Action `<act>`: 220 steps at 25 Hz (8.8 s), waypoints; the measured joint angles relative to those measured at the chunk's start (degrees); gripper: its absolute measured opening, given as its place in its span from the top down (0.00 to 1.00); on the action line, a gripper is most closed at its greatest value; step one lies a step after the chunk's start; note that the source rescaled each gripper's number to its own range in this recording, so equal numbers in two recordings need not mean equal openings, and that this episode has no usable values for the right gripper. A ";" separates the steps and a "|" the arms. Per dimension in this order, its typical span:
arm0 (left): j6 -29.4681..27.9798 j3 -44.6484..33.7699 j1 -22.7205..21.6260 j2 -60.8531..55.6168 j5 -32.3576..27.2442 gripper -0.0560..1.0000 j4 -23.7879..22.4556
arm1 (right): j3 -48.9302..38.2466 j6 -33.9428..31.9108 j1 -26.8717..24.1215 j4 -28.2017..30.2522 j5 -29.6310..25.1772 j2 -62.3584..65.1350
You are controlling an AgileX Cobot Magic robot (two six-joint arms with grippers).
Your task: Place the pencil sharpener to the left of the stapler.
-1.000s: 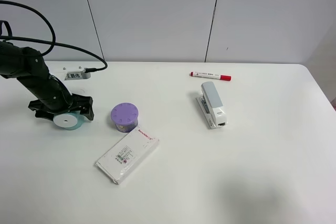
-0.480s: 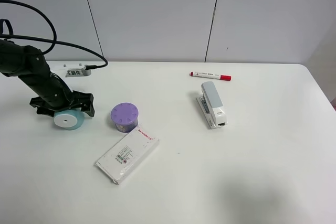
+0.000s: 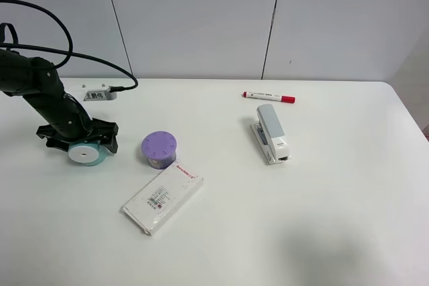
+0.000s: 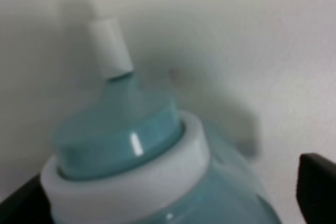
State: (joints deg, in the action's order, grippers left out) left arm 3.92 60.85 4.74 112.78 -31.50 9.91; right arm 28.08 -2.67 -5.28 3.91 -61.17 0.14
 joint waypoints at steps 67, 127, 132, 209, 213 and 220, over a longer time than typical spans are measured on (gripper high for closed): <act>-1.98 56.00 33.51 24.56 -29.53 0.94 -3.18 | 0.00 0.00 0.00 0.00 0.00 0.00; -0.57 65.71 36.46 34.19 -31.21 0.94 -1.31 | 0.00 0.00 0.00 -0.02 0.00 0.00; -0.11 65.71 36.52 34.30 -29.49 0.73 -0.19 | 0.00 0.00 0.00 -0.02 0.00 0.00; -4.51 8.67 -4.50 -59.48 -29.22 0.02 -11.70 | 0.00 0.00 0.00 -0.02 0.00 0.00; -4.26 -2.71 -6.66 -72.04 -26.12 0.02 -9.22 | 0.00 0.00 0.00 -0.02 0.00 0.00; -3.61 -19.03 -6.79 -93.56 -25.14 0.02 -7.55 | 0.00 0.00 0.00 -0.02 0.00 0.00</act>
State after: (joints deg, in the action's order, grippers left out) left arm 0.32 41.82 -2.05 19.22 -56.64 2.36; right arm 28.08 -2.67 -5.28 3.89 -61.17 0.14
